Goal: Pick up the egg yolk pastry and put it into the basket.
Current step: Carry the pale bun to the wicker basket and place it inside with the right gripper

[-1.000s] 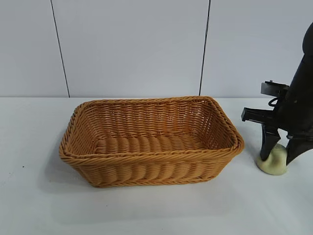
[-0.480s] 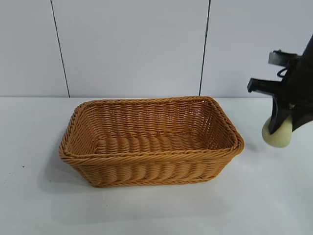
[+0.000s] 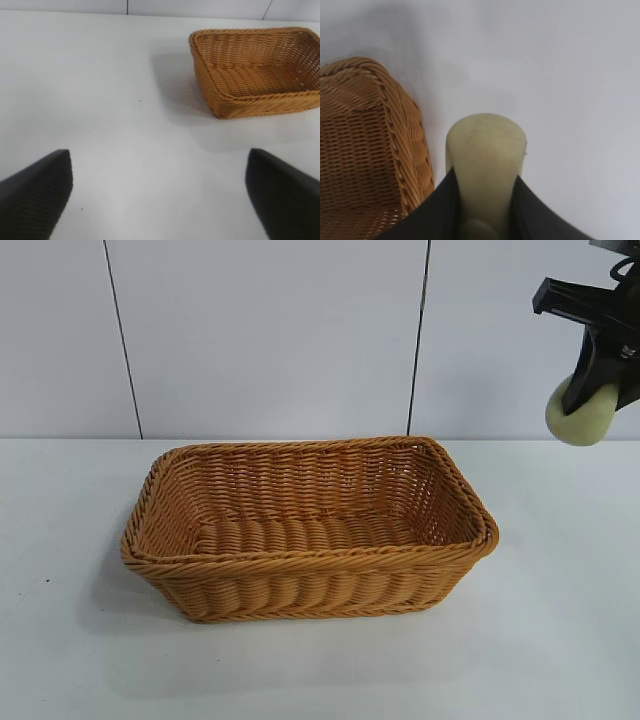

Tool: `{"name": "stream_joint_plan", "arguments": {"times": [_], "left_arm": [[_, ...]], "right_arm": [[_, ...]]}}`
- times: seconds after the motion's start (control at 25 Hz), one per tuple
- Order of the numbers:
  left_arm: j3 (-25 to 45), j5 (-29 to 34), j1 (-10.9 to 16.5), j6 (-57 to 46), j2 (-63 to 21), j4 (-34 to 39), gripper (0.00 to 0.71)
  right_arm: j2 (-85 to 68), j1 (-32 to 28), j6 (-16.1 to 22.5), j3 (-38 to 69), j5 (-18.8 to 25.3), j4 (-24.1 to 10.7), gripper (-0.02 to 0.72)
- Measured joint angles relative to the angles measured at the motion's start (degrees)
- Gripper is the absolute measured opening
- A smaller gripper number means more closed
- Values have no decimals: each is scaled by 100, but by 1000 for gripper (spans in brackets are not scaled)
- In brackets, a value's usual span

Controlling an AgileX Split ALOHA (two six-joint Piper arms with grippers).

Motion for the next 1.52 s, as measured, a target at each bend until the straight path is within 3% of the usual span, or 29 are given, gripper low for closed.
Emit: {"name": "stream_joint_plan", "arguments": {"times": [0.2,0.28,0.56,1.08,1.32,1.52], "left_arm": [[0,0,0,0,0,0,689],[0,0,0,0,0,0,689],[0,0,0,0,0,0,689],[0,0,0,0,0,0,689],[0,0,0,0,0,0,689],[0,0,0,0,0,0,689]], "right_arm": [[0,0,-527,0,-134,1016,134],[0,38,-627,0,-196,1219,134],[0,842,-655,0,-478,1240,134],[531,2535,-365,-5,-1478,1262,133],[1279,2811,-315,-15,-2389,1280,133],[1879,2815,-309,-21,-2582,1303,136]]}}
